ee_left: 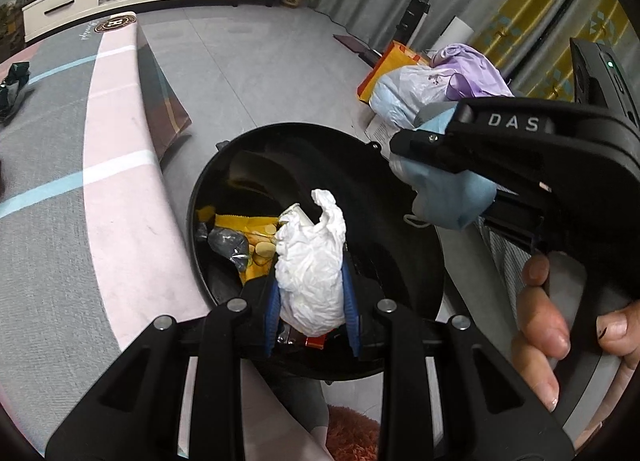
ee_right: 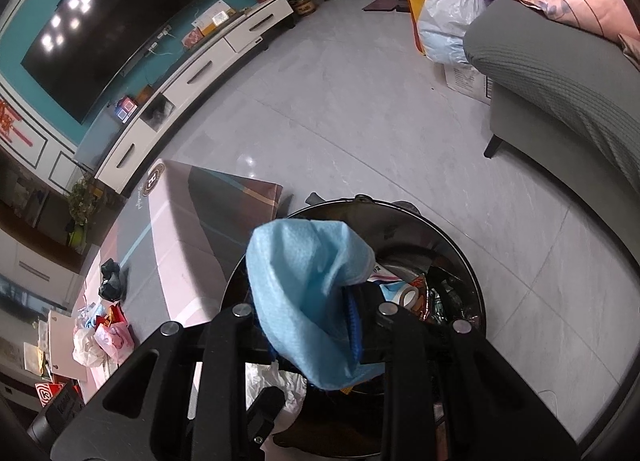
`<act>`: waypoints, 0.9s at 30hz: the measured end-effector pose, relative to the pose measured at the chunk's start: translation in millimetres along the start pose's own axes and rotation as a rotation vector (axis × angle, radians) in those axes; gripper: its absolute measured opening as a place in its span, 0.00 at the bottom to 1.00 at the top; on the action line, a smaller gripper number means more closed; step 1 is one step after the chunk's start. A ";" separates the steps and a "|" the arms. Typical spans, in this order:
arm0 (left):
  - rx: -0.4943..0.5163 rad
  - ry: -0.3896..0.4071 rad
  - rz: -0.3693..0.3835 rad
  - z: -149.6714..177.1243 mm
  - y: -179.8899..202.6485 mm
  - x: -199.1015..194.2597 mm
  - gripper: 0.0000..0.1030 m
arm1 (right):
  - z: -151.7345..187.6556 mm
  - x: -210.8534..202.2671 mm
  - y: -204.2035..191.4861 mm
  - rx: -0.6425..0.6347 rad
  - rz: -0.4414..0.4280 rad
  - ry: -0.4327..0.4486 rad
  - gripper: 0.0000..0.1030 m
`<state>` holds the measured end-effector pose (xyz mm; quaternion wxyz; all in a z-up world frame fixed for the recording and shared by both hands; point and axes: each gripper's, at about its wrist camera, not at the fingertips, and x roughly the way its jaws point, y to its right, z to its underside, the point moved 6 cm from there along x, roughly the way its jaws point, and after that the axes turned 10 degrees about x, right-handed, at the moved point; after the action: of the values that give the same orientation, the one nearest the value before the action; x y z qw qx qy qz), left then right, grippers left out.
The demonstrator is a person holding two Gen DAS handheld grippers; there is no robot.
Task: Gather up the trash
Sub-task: 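Open both tools over the bin to drop the white bag and mask, then grasp a white plastic bag with the left tool while the right tool grasps a pink bag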
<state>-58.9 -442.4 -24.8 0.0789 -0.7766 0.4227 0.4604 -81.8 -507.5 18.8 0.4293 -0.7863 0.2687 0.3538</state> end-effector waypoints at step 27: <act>-0.110 0.194 -0.118 -9.0 -81.9 -108.0 0.95 | 5.3 -47.4 -49.5 -0.082 -0.159 0.156 0.87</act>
<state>-17.0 -332.4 42.9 0.0218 -0.8442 0.3562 0.3999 -76.3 -473.3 78.1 0.4009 -0.8473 0.2235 0.2670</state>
